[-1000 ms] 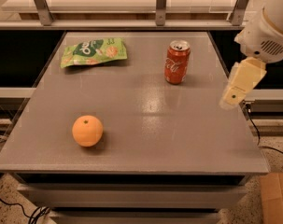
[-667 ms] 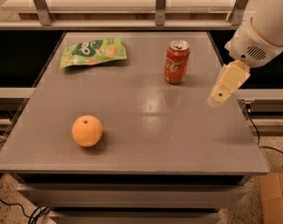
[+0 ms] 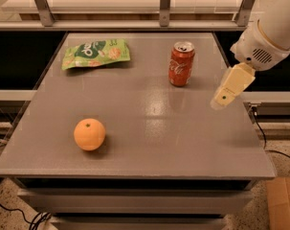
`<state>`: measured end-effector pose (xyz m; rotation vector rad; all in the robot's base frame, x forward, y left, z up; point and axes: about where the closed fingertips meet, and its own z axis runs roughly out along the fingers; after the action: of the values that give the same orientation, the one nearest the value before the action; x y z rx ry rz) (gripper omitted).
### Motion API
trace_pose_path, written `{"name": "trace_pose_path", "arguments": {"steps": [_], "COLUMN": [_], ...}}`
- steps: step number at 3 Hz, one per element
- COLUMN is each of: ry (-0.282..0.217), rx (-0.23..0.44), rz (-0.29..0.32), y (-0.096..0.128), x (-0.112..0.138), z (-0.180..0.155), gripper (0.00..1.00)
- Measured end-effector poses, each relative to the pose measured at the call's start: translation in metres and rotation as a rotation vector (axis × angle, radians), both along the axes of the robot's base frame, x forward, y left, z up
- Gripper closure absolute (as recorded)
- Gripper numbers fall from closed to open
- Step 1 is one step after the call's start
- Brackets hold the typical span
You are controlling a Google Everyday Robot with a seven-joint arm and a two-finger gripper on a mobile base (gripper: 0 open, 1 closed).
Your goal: Move coke can near orange
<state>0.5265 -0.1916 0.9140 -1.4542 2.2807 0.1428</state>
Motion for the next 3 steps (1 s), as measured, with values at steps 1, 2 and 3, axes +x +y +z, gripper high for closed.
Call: {"name": "trace_pose_path", "arguments": {"steps": [1, 2, 3], "ry": [-0.045, -0.110, -0.176], "rx": [0.146, 0.259, 0.325], "rz": [-0.003, 0.011, 0.036], "y": [0.013, 0.028, 0.040], "x": [0.007, 0.018, 0.034], "z": [-0.018, -0.019, -0.013], "gripper": [0.00, 0.00, 0.00]}}
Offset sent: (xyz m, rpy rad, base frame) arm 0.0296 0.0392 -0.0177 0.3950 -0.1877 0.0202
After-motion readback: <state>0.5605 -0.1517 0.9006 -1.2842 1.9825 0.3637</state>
